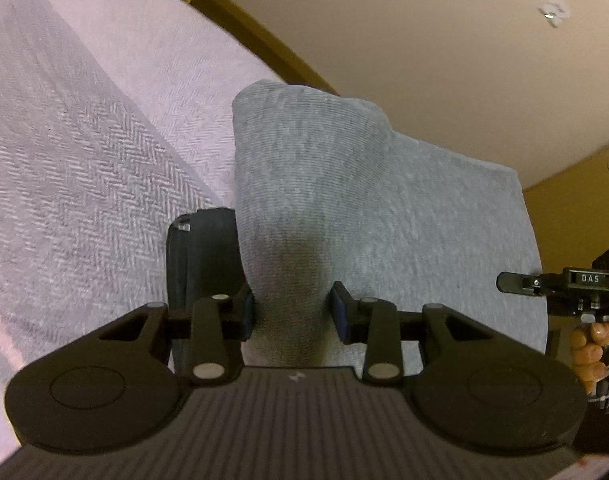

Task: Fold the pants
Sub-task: 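Carry the folded sweatpants with both grippers over the folded dark garment, then lower the sweatpants onto the dark garment and open both grippers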

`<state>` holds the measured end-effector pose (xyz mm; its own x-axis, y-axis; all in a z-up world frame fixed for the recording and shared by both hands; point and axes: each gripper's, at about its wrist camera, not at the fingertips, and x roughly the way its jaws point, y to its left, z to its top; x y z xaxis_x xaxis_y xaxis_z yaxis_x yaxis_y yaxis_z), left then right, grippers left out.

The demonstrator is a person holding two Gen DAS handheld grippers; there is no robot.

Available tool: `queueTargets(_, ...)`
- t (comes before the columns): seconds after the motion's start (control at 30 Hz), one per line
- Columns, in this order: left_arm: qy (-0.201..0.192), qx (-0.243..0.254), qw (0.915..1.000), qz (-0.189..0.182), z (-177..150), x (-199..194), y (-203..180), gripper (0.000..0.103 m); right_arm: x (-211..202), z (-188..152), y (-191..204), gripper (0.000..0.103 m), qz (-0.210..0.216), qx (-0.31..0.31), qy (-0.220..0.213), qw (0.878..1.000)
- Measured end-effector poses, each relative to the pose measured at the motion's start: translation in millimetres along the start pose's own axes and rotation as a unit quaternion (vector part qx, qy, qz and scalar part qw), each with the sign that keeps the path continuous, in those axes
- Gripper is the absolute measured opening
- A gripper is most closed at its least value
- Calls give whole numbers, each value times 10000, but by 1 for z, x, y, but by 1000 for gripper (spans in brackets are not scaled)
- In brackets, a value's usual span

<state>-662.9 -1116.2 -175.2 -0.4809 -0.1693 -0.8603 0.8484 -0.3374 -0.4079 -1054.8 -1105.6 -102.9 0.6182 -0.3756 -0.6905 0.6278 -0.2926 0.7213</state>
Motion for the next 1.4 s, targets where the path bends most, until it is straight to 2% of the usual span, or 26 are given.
queueTargets(0.17,302,-36,9994,141,18,35,7,31,16,-4,-32,32,-49,400,154,9991)
queueTargets(0.3,535,123,9984,138,22,56,13,31,28,-13,-59,32,-30,752,117,9971)
queueTargets(0.43,707,260,9969,215,18,75,16,31,41,-20,-81,32,-22,718,9,9974)
queueTargets(0.67,560,172,9982,147,7,98,33,35,44,-28,-98,39,-62,603,-156,9980)
queueTargets(0.73,476,155,9986,164,4,96,32,36,34,-32,-92,41,-147,533,-182,9983)
queueTargets(0.87,289,26,9995,113,-1,78,35,33,3,-47,-78,43,-414,-122,-448,9981)
queueTargets(0.97,108,-52,9999,69,-12,49,41,33,-35,-74,-65,43,-682,-643,-1060,9899)
queueTargets(1.03,-104,38,9999,124,-25,27,39,33,-52,-94,-56,43,-619,-907,-1191,9868)
queueTargets(1.1,-219,184,9996,-55,-42,9,29,33,-60,-115,-49,43,-387,-1018,-1100,9879)
queueTargets(1.17,-113,283,9992,-259,-59,6,20,33,-51,-128,-48,43,-320,-1167,-803,9894)
queueTargets(1.23,86,465,9984,-298,-74,18,12,33,-39,-134,-56,43,-481,-1199,-646,9895)
queueTargets(1.33,369,439,9981,-215,-85,47,16,33,-17,-131,-76,42,-709,-1020,-347,9916)
queueTargets(1.4,395,363,9985,-64,-88,61,22,27,-5,-131,-82,42,-832,-1219,-175,9889)
